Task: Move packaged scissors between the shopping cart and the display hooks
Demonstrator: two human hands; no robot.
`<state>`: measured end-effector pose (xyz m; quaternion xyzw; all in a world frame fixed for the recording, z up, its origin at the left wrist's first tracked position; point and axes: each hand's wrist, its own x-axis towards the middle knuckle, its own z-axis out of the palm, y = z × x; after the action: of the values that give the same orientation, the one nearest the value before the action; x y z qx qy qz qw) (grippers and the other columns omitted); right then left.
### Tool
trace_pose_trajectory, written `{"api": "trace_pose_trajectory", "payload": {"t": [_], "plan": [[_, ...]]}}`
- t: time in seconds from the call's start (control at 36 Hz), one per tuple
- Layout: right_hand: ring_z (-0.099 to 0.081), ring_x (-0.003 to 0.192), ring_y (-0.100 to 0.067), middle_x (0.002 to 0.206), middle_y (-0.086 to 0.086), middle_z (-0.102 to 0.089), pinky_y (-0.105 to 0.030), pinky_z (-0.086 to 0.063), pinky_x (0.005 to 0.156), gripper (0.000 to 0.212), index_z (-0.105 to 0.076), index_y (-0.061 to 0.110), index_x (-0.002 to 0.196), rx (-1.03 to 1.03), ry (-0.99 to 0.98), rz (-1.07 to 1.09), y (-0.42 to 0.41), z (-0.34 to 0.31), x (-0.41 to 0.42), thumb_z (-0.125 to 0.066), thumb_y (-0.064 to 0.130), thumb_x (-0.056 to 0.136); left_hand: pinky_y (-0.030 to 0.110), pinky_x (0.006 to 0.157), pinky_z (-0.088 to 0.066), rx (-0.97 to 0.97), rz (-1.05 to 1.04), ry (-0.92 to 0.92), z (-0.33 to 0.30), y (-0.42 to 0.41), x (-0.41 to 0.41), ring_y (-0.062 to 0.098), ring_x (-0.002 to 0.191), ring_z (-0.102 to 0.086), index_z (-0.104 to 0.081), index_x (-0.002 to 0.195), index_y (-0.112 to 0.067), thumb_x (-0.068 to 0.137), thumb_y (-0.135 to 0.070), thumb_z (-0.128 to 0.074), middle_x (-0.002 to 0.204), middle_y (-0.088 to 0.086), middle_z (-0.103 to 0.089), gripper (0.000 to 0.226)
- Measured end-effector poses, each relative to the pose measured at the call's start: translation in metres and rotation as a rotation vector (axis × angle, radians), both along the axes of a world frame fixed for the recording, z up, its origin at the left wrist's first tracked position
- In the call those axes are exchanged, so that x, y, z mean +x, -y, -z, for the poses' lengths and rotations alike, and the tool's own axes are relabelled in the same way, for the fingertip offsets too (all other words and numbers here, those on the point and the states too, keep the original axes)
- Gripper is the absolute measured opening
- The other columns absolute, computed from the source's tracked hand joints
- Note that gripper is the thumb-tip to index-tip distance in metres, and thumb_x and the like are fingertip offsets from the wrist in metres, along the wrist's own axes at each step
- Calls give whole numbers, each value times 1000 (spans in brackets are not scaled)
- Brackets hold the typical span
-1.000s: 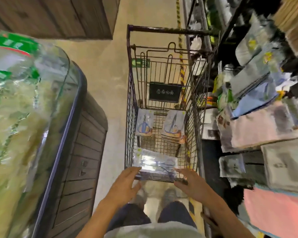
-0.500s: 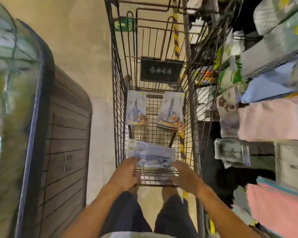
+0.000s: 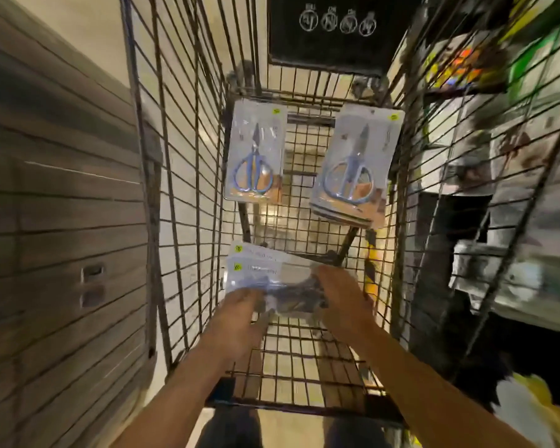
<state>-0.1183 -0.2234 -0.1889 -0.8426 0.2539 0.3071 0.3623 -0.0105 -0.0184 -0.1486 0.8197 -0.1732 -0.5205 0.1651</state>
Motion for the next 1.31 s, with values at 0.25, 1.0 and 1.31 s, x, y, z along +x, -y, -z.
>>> {"api": "trace_pose_trajectory", "payload": {"t": [0.25, 1.0, 1.31], "plan": [[-45, 130, -20, 139, 2, -48, -41, -47, 105, 65, -50, 32, 137, -119, -29, -76, -9, 18, 3, -81, 35, 80, 39, 110, -41, 29, -33, -7, 11, 5, -1, 12, 132, -43, -49, 136, -39, 95, -42, -56, 140, -11, -49, 42], [-65, 116, -4, 138, 5, -59, -25, -58, 88, 73, -23, 29, 157, 720, 132, 676, 12, -67, 4, -62, 10, 98, 15, 76, -55, -423, -833, -195, -46, 61, 8, -6, 106, -65, -26, 150, -44, 88, -2, -72, 117, -23, -63, 88], [-67, 106, -12, 120, 1, -63, -18, -56, 84, 59, -48, 25, 140, 669, 66, 620, 12, -53, 8, -64, -5, 93, 15, 76, -57, -409, -945, -107, -48, 48, 19, 1, 109, -67, -45, 145, -32, 85, 11, -70, 130, -6, -65, 78]]}}
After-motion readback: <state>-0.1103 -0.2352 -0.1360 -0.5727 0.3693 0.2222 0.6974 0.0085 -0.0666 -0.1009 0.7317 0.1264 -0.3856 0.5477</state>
